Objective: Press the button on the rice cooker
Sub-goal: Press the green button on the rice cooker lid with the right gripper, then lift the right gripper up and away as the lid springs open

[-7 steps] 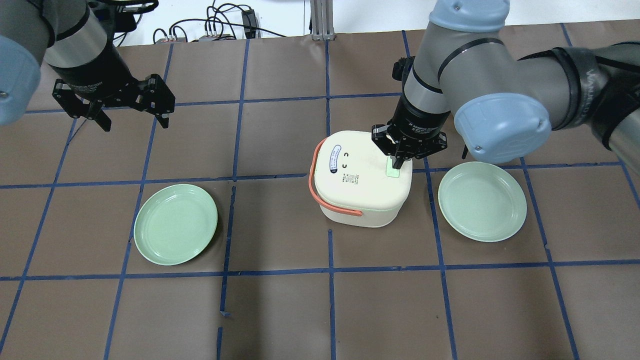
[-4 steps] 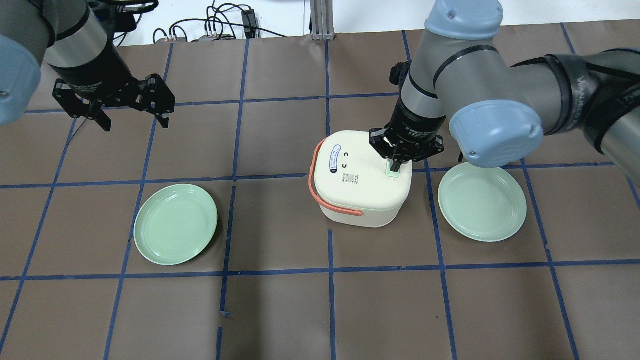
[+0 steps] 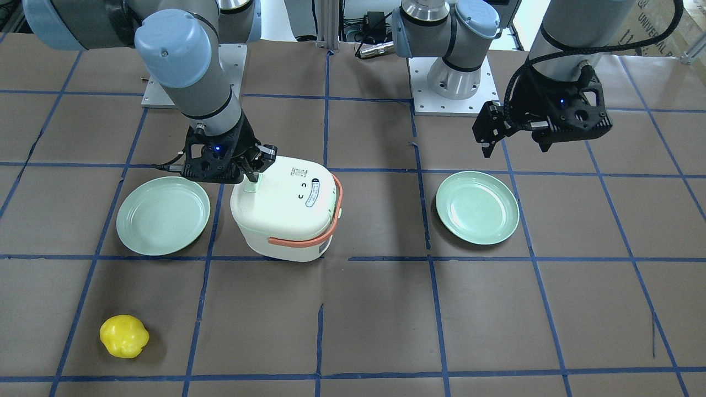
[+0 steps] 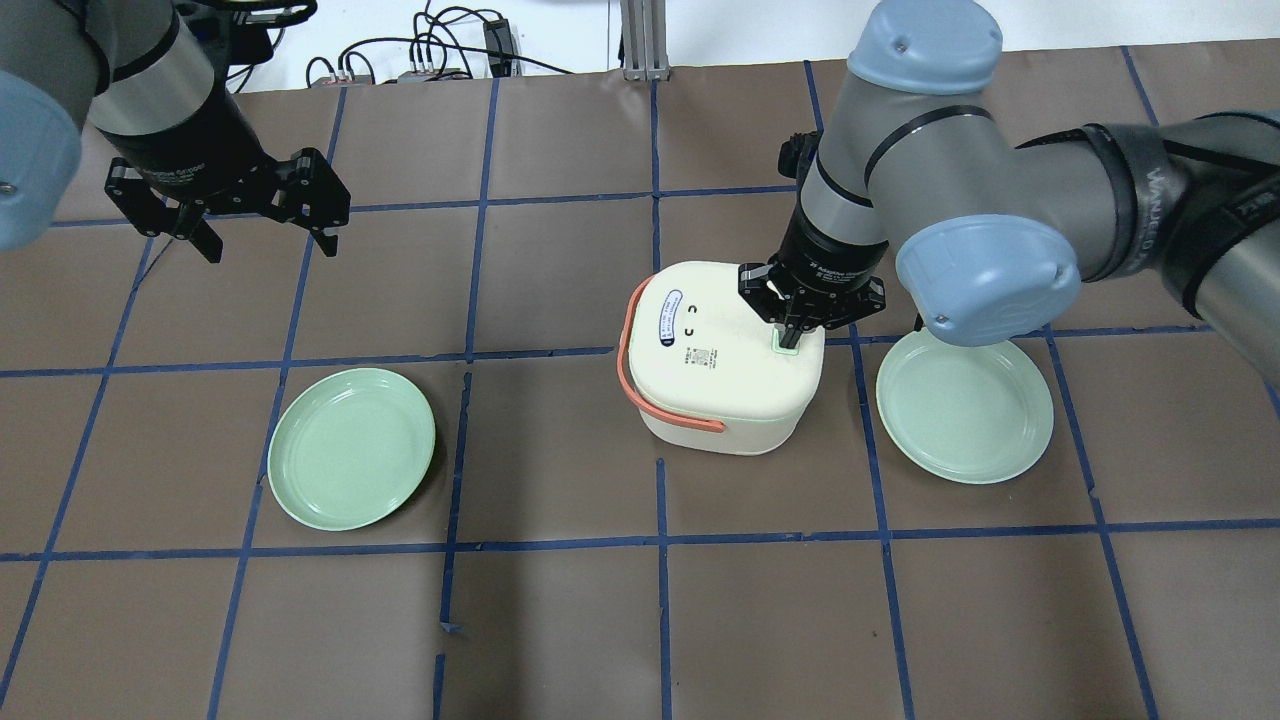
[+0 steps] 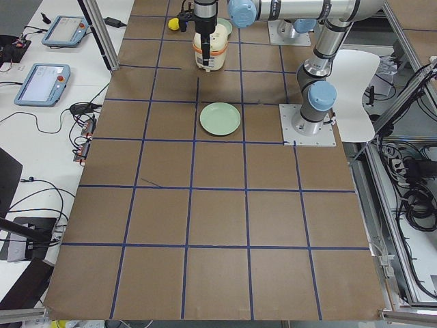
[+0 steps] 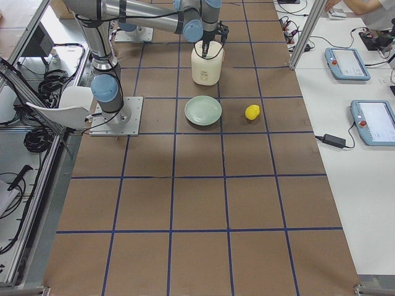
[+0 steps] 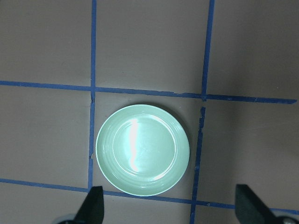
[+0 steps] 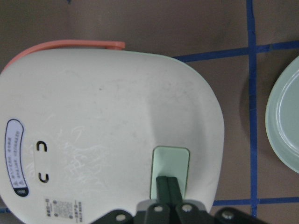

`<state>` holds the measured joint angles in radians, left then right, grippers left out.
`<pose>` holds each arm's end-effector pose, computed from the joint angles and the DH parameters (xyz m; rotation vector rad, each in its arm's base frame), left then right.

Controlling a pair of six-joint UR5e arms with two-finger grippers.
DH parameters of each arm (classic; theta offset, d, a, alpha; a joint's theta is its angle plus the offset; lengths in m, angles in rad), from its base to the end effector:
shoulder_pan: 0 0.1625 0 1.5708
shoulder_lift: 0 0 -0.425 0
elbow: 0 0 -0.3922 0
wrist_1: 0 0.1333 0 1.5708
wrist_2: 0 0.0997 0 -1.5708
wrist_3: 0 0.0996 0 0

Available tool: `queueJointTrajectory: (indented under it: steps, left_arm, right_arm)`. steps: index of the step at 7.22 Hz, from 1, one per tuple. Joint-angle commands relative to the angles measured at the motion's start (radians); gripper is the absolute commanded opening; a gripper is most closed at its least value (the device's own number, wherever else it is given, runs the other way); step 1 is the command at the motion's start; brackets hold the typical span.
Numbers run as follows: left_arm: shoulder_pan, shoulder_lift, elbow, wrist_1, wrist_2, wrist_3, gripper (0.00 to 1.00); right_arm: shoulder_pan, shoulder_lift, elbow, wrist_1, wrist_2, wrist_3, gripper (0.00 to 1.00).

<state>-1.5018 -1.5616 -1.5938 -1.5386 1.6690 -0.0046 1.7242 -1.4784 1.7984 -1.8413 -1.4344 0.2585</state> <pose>-0.0895 -0.4971 0.4848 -0.1133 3.0406 -0.0231 0.2225 -0.4778 0.3588 0.1635 3.0116 0.1152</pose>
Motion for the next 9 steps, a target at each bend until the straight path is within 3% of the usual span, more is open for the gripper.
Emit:
queueJointTrajectory:
  steps: [1,4,6,7,8,9]
  left_arm:
    - [0.000,0.000,0.000,0.000,0.000,0.000,1.00]
    - [0.000,0.000,0.000,0.000,0.000,0.000,1.00]
    - [0.000,0.000,0.000,0.000,0.000,0.000,1.00]
    - [0.000,0.000,0.000,0.000,0.000,0.000,1.00]
    - [0.000,0.000,0.000,0.000,0.000,0.000,1.00]
    - [0.000,0.000,0.000,0.000,0.000,0.000,1.00]
  right_arm:
    - [0.000,0.000,0.006,-0.007,0.000,-0.001,0.07]
    - [0.000,-0.002,-0.007,-0.024,0.002,0.001,0.10]
    - [0.003,-0.013,-0.077,-0.038,-0.001,-0.001,0.40]
    - [0.002,-0.007,-0.138,-0.036,-0.012,-0.001,0.64]
    - [-0.005,0.004,-0.216,-0.017,-0.015,-0.001,0.77]
    - [-0.015,0.015,-0.297,0.090,-0.027,-0.004,0.77]
